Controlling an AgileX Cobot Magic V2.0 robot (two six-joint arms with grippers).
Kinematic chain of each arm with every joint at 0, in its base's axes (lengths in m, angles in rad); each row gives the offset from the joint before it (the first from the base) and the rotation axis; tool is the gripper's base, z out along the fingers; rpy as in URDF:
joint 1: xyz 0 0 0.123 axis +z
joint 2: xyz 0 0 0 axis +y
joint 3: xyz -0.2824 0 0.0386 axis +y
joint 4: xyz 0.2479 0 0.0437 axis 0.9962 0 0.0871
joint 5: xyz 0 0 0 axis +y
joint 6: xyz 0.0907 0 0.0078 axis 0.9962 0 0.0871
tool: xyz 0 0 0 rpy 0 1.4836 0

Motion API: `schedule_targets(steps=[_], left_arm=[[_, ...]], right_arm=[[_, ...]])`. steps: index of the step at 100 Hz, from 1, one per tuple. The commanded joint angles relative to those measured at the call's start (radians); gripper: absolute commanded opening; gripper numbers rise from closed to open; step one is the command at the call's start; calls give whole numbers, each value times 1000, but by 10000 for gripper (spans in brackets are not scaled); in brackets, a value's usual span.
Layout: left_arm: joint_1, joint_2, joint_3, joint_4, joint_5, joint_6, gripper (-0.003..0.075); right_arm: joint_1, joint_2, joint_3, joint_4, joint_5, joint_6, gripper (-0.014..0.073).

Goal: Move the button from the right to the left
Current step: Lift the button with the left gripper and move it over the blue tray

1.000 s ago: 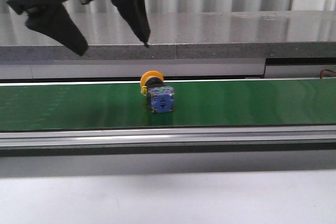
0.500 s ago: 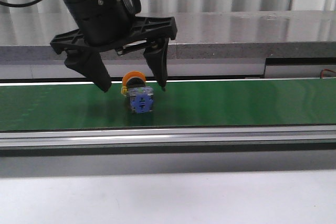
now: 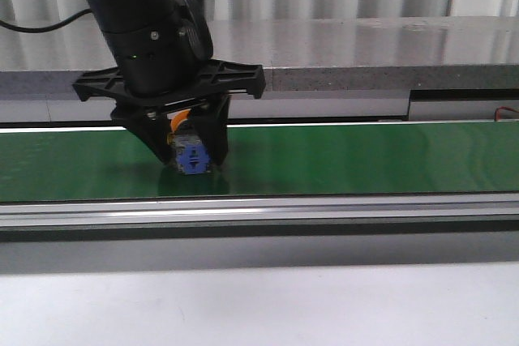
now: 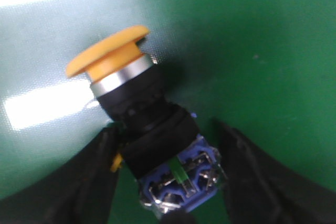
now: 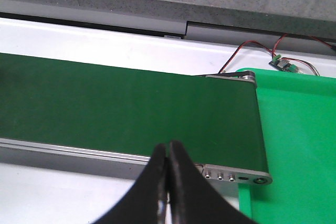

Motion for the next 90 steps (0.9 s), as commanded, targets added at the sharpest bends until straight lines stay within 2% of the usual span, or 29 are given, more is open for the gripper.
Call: schedule_targets(steps=[1,4,29,47,64,78,90], left_arm=[[-6,-85,-30,47,8,-12,24],[-6,-97,-30,69,22,-12,-21],[6,-265,-22,281,175,-48,-20],[92,-418,63,345,190,-47,-20],[268,-570,212,367,178,43,-20],[461,-664,310,365,160,141,-20],[636,-691,336,286,127,279,-20]], right_arm=[[0,3,-27,2,-68,-7,-68],[0,3,-27,2,-68,-7,-68],[0,3,-27,2,-68,-7,-68],[0,3,-27,2,-68,-7,-68],[0,3,-27,2,-68,-7,-68],[0,3,-27,2,-68,-7,-68],[0,3,-27,2,-68,-7,-68]])
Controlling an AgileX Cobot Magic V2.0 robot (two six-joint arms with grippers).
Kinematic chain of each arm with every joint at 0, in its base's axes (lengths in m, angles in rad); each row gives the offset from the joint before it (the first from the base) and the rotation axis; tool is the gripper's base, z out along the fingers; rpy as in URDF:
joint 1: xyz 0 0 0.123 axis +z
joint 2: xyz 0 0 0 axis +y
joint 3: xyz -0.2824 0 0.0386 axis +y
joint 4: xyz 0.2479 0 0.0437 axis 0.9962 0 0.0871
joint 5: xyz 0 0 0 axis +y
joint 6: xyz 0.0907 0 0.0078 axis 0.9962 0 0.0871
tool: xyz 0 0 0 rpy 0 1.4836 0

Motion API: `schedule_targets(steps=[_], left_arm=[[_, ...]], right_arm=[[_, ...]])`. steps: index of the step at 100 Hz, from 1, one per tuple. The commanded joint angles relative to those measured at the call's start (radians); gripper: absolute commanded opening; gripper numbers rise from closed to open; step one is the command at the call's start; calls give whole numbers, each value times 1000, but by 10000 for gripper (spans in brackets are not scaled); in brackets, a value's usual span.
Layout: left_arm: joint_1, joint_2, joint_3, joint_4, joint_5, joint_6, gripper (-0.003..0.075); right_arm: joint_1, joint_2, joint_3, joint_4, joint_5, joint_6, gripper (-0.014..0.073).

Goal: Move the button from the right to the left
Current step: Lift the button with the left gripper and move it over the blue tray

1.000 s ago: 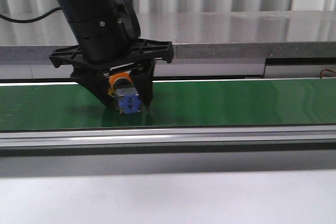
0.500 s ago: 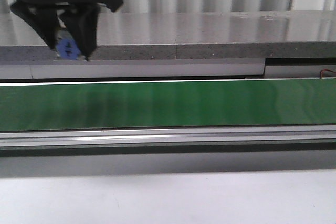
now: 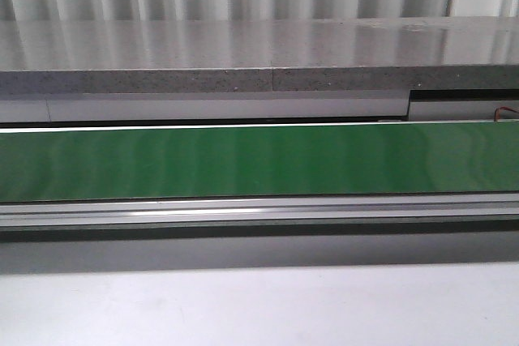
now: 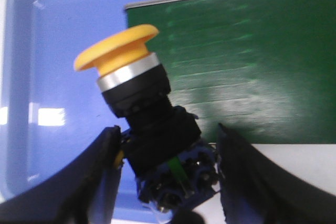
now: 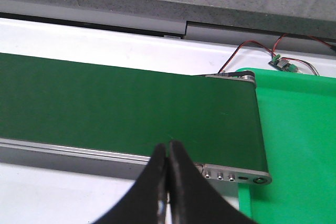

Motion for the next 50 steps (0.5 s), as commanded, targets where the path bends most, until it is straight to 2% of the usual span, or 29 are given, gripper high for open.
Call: schedule_targets(steps=[1,20,33,50], left_arm=[[131,-40,-10,-49,-74,112,-20],[340,-12,-12,-321,-183,354,-20],[405,55,-12,-337,-234,414,-19],[440,199,-13,-337,-299,503,-20]], right_arm=[[0,3,-27,2,-68,-7,-68],[0,3,-27,2,-68,-7,-68],[0,3,-27,2,-68,-7,-68],[0,3,-27,2,-68,-7,-68]])
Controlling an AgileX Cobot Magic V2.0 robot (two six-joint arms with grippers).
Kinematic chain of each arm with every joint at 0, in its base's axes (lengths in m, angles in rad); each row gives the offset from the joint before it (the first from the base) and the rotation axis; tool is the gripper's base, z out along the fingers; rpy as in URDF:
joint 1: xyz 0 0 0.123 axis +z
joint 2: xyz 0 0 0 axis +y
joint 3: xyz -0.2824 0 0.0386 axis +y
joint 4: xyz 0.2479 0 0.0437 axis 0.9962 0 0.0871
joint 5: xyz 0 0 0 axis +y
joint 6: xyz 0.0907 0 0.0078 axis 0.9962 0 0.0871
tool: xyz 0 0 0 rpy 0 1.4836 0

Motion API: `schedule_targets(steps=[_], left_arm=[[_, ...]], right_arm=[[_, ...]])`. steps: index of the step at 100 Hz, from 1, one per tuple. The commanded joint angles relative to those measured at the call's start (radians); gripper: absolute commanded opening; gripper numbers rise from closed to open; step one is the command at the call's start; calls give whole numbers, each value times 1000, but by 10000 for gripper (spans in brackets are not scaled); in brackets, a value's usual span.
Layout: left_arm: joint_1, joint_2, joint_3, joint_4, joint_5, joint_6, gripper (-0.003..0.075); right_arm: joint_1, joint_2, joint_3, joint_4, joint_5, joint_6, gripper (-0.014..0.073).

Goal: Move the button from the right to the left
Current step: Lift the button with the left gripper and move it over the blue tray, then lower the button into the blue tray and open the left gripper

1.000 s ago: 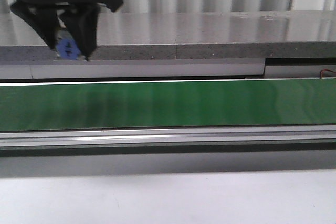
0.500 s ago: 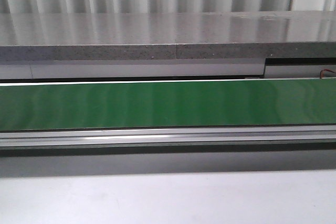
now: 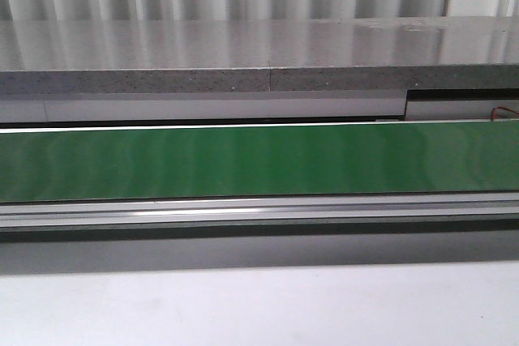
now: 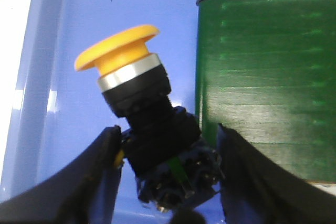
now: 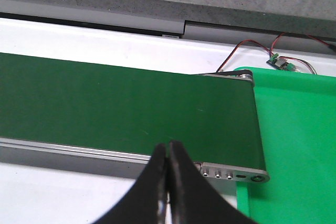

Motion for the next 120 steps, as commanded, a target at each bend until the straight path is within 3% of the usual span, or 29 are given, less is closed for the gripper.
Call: schedule_targets(steps=[1,22,46,67,120], left_arm=[[14,56,-29,-12,-91,49,-19],[55,226,-64,-12,-104,55,-20],[109,288,-120,-25,-121,57,-19],[109,366,-153,-73,-123,150,-19],[109,462,-206,-83,-118,150,-18]], right_arm=[[0,3,-27,2,-68,-7,-68],[0,3,-27,2,-68,-7,-68],[0,3,-27,2,-68,-7,-68],[0,3,-27,2,-68,-7,-68],[0,3,-27,2,-68,-7,-68]])
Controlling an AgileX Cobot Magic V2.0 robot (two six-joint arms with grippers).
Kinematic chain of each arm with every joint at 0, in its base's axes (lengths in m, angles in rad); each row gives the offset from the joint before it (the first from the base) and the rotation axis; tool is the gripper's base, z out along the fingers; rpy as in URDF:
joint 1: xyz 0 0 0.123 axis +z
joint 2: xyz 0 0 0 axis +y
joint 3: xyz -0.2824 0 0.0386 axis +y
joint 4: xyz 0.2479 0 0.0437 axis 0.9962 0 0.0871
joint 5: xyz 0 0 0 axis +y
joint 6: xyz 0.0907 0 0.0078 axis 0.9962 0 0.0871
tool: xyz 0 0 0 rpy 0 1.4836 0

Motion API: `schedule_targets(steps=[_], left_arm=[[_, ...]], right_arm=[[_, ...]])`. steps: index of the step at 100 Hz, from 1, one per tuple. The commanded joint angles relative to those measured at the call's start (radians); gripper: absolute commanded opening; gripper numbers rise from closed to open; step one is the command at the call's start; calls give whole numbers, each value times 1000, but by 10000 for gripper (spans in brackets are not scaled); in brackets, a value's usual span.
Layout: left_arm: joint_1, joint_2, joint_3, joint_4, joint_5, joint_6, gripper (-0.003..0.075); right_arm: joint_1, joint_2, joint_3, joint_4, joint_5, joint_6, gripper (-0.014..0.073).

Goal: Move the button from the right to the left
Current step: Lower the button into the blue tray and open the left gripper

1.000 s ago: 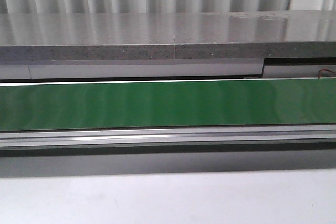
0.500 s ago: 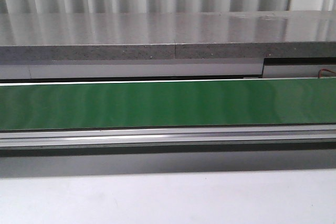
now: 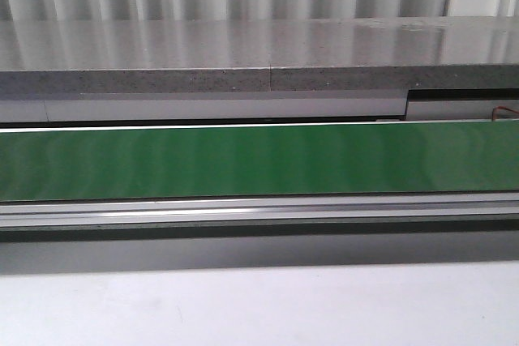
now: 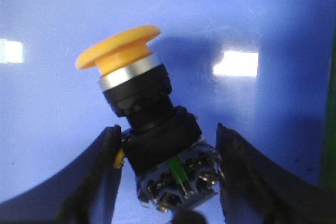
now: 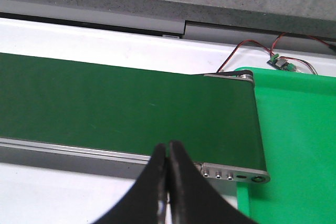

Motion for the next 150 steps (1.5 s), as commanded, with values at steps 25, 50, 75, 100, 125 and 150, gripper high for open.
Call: schedule_targets(steps=[25,50,75,100,125,150], left_arm=[[0,-34,-30,-11,-14,4,62],[0,-32,-30,-11,-12,4,400],[0,-32,-30,-11,-18,4,465],[0,-38,-36,-11,-22,-3,463],[-6,-162,-47,-171,-25,-8,463],[-90,-389,-47,-171,-5,-8,463]], right_arm=[[0,3,-27,2,-68,-7,-68],[0,3,-27,2,-68,-7,-68],[0,3,-27,2,-68,-7,-68],[0,3,-27,2,-68,-7,-68],[0,3,-27,2,-68,-7,-68],[0,3,-27,2,-68,-7,-68]])
